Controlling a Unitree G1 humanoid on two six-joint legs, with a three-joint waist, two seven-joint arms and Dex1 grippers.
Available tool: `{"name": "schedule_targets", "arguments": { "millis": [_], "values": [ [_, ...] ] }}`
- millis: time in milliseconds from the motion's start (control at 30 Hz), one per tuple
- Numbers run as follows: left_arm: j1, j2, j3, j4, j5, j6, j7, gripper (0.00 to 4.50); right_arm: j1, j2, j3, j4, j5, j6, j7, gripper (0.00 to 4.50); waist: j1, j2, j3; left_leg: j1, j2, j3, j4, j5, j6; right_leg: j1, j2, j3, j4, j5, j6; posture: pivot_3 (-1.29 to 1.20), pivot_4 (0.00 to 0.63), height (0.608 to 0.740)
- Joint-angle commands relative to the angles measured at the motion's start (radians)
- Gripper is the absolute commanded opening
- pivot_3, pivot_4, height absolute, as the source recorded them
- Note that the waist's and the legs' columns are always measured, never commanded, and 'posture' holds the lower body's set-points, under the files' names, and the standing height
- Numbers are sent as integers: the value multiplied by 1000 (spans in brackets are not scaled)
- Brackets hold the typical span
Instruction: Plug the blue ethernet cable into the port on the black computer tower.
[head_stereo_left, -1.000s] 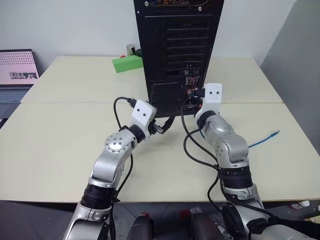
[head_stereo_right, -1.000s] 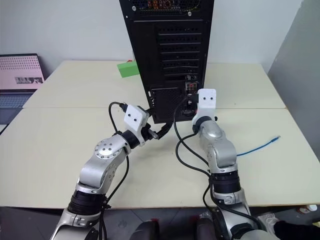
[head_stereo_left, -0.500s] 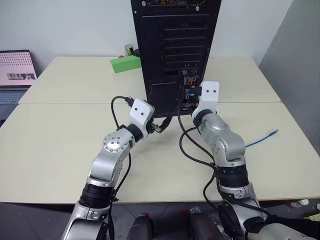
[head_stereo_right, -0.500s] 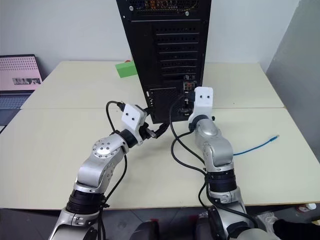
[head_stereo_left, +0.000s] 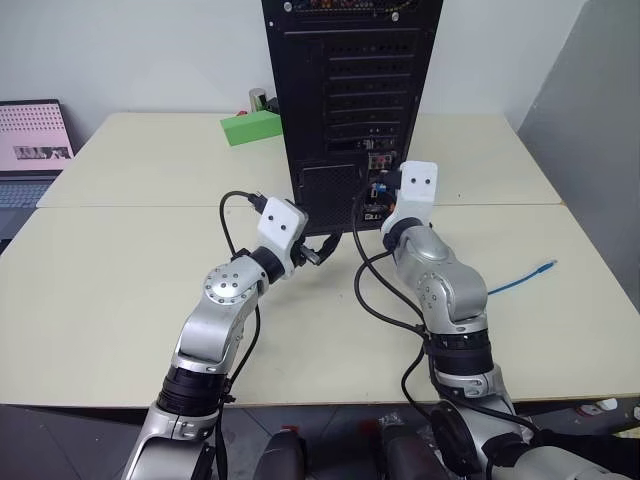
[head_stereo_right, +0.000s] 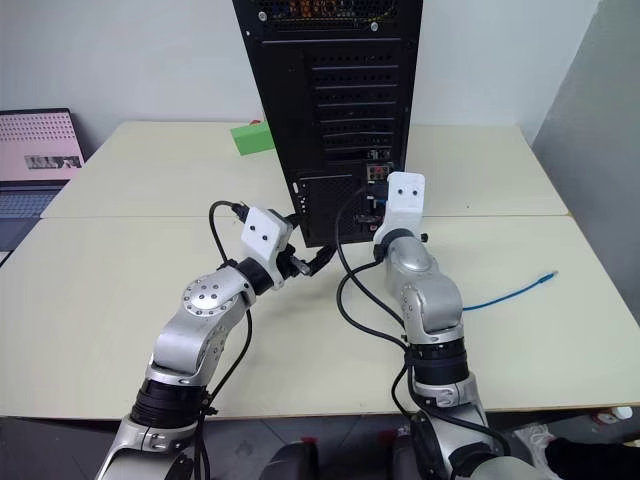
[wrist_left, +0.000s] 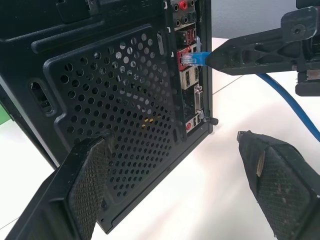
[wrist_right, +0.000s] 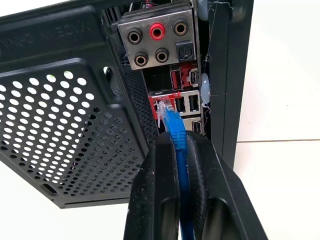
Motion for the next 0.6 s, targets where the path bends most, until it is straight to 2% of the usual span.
{"name": "schedule_targets", "arguments": {
  "millis": [33,600],
  "values": [
    [-19,10,15,-27,4,-15,-5,4184,-58,40,-1,-23,-11,-53,-30,0,0,0,0,0,0,0,0,0,0,0,0,0,0,0,0,0,150,740],
    [-27,22,16,-26,3,-12,-16,4184,-44,27,45,9,-43,-106,-30,0,0,0,0,-4,0,0,0,0,0,-4,0,0,0,0,0,0,150,740]
  ]
}}
